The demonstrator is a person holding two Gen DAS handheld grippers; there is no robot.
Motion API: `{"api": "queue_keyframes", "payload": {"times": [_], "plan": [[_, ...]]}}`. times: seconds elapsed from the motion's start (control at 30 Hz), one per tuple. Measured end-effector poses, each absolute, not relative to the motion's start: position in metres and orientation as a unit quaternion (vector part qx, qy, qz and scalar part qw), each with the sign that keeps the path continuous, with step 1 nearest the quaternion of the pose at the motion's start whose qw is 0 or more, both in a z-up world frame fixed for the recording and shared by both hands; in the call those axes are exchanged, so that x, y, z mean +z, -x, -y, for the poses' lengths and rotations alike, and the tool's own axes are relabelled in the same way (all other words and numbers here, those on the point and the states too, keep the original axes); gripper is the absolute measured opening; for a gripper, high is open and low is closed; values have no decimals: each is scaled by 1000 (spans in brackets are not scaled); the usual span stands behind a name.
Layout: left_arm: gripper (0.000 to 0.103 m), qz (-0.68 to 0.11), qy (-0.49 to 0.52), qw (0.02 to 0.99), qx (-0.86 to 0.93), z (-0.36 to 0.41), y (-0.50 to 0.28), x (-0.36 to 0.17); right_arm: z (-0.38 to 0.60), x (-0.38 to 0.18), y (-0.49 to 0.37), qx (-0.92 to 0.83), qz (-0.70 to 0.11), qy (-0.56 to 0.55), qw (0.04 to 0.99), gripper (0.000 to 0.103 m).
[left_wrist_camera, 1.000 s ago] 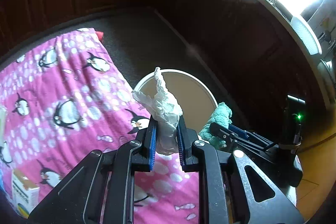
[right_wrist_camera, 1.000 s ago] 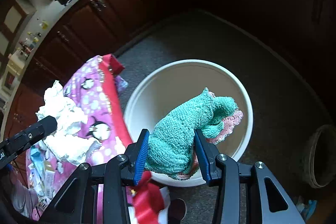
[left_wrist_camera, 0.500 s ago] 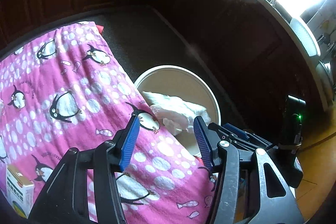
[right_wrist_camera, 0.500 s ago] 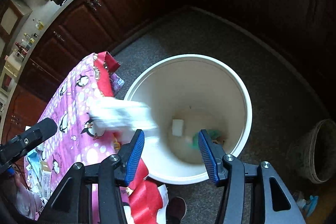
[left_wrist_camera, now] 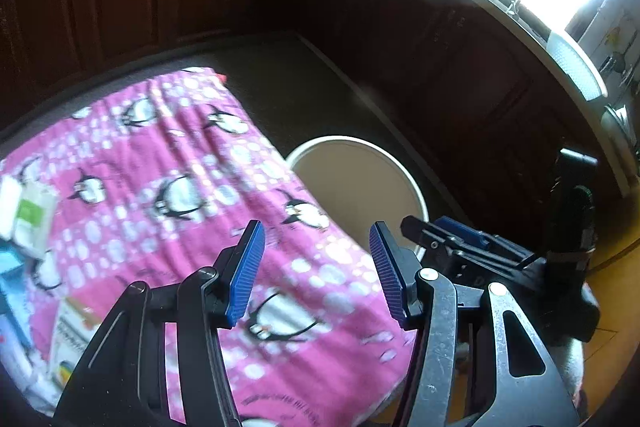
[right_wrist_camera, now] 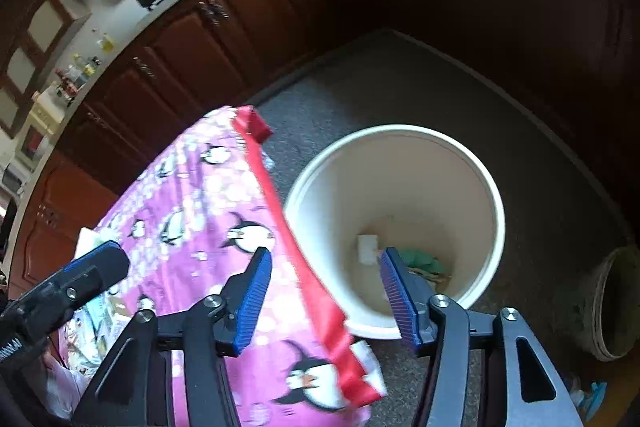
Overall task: Collect trash
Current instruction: 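Move both tools back over the trash pile on the table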
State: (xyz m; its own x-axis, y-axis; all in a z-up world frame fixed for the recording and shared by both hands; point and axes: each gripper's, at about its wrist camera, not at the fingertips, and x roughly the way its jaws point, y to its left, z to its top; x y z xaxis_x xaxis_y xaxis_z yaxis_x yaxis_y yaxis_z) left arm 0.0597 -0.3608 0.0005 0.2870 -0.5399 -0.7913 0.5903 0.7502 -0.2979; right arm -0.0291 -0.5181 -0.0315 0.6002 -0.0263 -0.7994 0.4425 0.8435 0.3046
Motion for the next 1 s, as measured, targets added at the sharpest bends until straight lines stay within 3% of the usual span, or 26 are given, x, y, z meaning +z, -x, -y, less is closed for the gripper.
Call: {"api": "queue_keyframes", "payload": {"times": [0.63, 0.77, 1.0], "plan": [[53, -451, -17, 852, -264, 206, -30, 18, 385, -6, -2, -19, -427, -192, 883, 69], [66, -457, -3, 855, -244, 162, -27, 17, 355, -5, -9, 11, -431, -178, 885, 70], [72, -480, 23, 856, -191, 77, -24, 6, 304, -10, -23, 82, -450, -165, 874, 74]]}}
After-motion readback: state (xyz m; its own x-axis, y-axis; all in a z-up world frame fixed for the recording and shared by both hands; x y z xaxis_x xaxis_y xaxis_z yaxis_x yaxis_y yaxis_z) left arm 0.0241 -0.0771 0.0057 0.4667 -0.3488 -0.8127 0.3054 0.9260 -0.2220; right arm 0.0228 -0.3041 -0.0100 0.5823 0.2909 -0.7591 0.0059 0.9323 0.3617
